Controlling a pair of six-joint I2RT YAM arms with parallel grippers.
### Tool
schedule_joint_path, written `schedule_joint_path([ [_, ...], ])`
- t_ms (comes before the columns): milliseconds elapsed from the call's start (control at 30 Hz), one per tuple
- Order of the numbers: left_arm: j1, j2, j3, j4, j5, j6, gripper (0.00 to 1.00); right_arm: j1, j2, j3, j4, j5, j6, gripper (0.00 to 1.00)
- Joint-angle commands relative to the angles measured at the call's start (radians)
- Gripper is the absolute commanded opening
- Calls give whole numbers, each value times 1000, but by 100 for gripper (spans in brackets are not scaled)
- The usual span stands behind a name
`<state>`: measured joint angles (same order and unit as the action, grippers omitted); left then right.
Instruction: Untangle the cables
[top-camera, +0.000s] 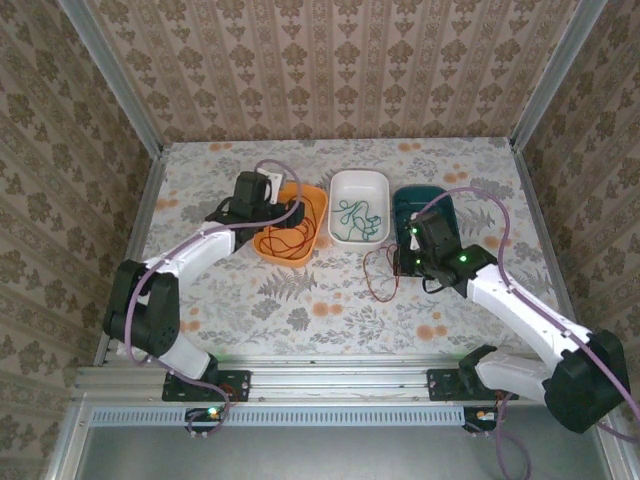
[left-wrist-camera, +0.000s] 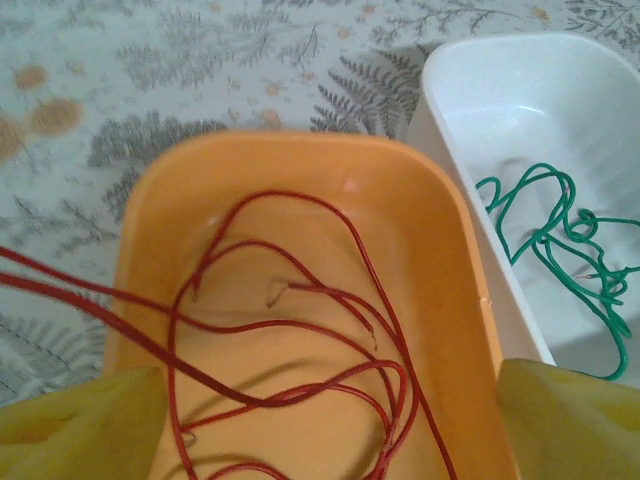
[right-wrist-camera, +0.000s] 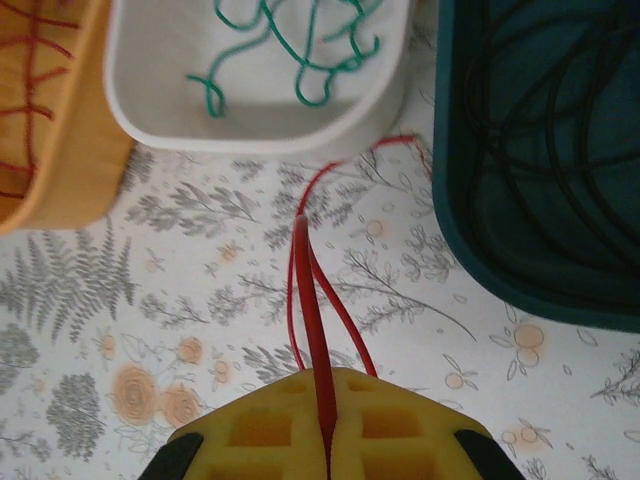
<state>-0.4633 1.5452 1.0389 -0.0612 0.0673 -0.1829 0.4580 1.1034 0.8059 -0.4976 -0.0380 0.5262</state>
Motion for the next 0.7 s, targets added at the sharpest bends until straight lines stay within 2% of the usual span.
schedule_joint_path([
  [0, -38, -67, 32, -27, -73, 59, 93, 1, -88, -29, 83, -16, -16, 0],
  [167, -36, -158, -46, 65, -18, -24, 96, 8, -236, -68, 170, 0, -20, 0],
  [333, -2, -213, -122, 129, -29, -116, 96, 10, -336, -14, 219, -94, -71, 0],
  [467, 45, -225, -146, 115, -53, -159, 96, 11, -349, 96, 230, -186, -101, 0],
  [667, 53, -260, -218, 82, -215, -247, 96, 11, -260, 270, 325, -317, -69, 0],
])
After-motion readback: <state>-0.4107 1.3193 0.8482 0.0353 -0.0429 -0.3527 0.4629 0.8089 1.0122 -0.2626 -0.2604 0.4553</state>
